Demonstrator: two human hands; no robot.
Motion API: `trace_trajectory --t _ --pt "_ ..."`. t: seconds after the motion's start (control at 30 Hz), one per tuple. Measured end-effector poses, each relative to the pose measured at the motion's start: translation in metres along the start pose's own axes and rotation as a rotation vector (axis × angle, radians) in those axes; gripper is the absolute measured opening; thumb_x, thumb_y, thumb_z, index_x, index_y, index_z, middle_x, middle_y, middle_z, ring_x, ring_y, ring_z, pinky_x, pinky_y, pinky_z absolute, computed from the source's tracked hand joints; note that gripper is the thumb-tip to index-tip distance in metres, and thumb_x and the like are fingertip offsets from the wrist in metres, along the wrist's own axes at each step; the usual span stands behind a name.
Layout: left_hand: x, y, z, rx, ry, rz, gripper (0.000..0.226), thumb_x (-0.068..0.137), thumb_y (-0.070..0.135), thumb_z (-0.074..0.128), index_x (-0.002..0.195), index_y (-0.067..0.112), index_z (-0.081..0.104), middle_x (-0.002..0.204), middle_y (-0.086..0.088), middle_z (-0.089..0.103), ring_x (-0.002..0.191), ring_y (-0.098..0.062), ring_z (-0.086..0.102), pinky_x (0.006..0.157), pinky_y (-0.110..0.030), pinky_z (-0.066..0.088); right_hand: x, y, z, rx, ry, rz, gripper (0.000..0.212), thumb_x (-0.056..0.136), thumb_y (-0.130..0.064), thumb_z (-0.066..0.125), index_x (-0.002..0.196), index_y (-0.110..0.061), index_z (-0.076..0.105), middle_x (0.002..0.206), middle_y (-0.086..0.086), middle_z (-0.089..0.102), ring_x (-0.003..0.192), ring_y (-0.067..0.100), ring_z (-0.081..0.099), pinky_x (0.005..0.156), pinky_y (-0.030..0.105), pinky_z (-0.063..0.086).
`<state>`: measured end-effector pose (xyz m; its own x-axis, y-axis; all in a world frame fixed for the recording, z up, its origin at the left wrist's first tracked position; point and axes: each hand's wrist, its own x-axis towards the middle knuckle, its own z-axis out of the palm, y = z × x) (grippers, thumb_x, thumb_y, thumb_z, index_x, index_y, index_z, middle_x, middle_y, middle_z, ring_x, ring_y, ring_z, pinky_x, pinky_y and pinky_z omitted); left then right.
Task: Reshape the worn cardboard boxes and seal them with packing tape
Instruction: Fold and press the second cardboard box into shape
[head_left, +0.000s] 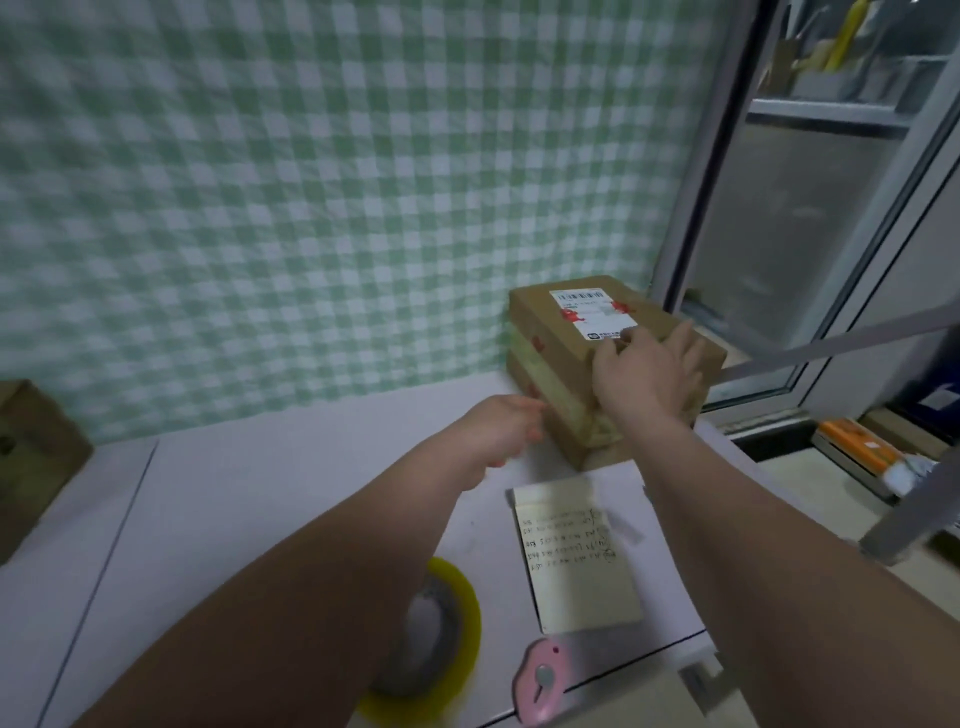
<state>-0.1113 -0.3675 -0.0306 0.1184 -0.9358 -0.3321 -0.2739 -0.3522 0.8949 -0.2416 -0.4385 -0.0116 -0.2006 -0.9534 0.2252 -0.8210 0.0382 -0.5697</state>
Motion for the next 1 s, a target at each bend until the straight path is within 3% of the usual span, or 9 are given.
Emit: trace_trajectory --t 0.1,0.17,0.23,0.37,0.53,0.63,0.77,0.9,1.0 --pt "-0.029 -0.001 -0.03 0.006 0.087 0.032 0.024 0.097 0.022 0.045 0.116 0.021 0.06 0.111 -0.004 0.065 0.085 -0.017 0.049 0.062 -0.023 0.035 -0.022 -0.023 0.003 -0.008 -0.019 -0.156 0.037 0.092 -0.03 0.042 0.118 -0.016 0.064 0.14 0.012 0.047 0.134 0.034 0.031 0.111 0.045 0.022" --pt "-0.054 -0.007 -0.055 0.024 0.156 0.058 0.024 0.096 0.022 0.046 0.115 0.019 0.062 0.106 -0.003 0.066 0.083 -0.016 0.052 0.062 -0.022 0.037 -0.044 -0.044 0.0 0.082 -0.078 -0.224 0.031 0.09 -0.027 0.044 0.104 -0.014 0.068 0.117 0.01 0.062 0.115 0.033 0.048 0.091 0.036 0.036" --pt "-0.083 -0.018 -0.083 0.051 0.252 0.091 0.023 0.095 0.02 0.049 0.113 0.017 0.063 0.102 -0.002 0.067 0.082 -0.014 0.055 0.061 -0.019 0.039 -0.075 -0.067 -0.003 0.168 -0.18 -0.259 0.025 0.09 -0.025 0.046 0.097 -0.016 0.067 0.101 0.008 0.065 0.103 0.031 0.054 0.074 0.03 0.038" --pt "-0.147 -0.052 -0.14 0.149 0.495 0.131 0.021 0.092 0.017 0.053 0.106 0.015 0.068 0.095 0.001 0.068 0.082 -0.008 0.058 0.069 -0.018 0.043 -0.143 -0.102 0.0 0.264 -0.379 -0.351 0.015 0.087 -0.023 0.052 0.082 -0.019 0.066 0.081 0.0 0.063 0.087 0.024 0.06 0.064 0.025 0.038" --pt "-0.225 -0.107 -0.21 0.39 0.78 0.012 0.024 0.089 0.031 0.054 0.105 0.02 0.069 0.108 0.001 0.066 0.102 -0.018 0.058 0.088 -0.028 0.045 -0.226 -0.136 0.007 0.369 -0.577 -0.419 0.016 0.088 -0.023 0.057 0.086 -0.015 0.07 0.079 -0.005 0.063 0.083 0.016 0.058 0.063 0.025 0.041" --pt "-0.268 -0.143 -0.252 0.589 0.909 -0.165 0.026 0.077 0.043 0.048 0.09 0.029 0.066 0.107 -0.002 0.064 0.104 -0.029 0.056 0.093 -0.044 0.046 -0.269 -0.153 0.016 0.38 -0.666 -0.437 0.016 0.087 -0.022 0.058 0.089 -0.013 0.071 0.088 -0.002 0.067 0.088 0.018 0.06 0.076 0.03 0.048" --pt "-0.313 -0.182 -0.291 0.828 1.07 -0.322 0.042 0.076 0.047 0.048 0.113 0.029 0.058 0.127 -0.011 0.05 0.121 -0.035 0.04 0.108 -0.059 0.023 -0.316 -0.171 0.029 0.379 -0.743 -0.464 0.016 0.087 -0.021 0.058 0.088 -0.011 0.07 0.097 0.001 0.069 0.093 0.021 0.062 0.082 0.034 0.05" --pt "-0.342 -0.206 -0.31 0.78 1.152 -0.419 0.052 0.079 0.045 0.061 0.125 0.022 0.052 0.14 -0.013 0.034 0.136 -0.031 0.021 0.108 -0.066 0.003 -0.352 -0.182 0.042 0.386 -0.807 -0.458 0.014 0.088 -0.02 0.058 0.083 -0.011 0.068 0.085 -0.007 0.064 0.083 0.015 0.058 0.07 0.025 0.046" --pt "-0.352 -0.221 -0.323 0.557 1.091 -0.445 0.077 0.07 0.051 0.069 0.137 0.031 0.038 0.15 -0.013 0.02 0.14 -0.035 0.01 0.11 -0.06 0.011 -0.369 -0.187 0.049 0.391 -0.824 -0.454 0.016 0.088 -0.02 0.057 0.091 -0.01 0.069 0.087 -0.01 0.062 0.08 0.011 0.056 0.062 0.022 0.044"
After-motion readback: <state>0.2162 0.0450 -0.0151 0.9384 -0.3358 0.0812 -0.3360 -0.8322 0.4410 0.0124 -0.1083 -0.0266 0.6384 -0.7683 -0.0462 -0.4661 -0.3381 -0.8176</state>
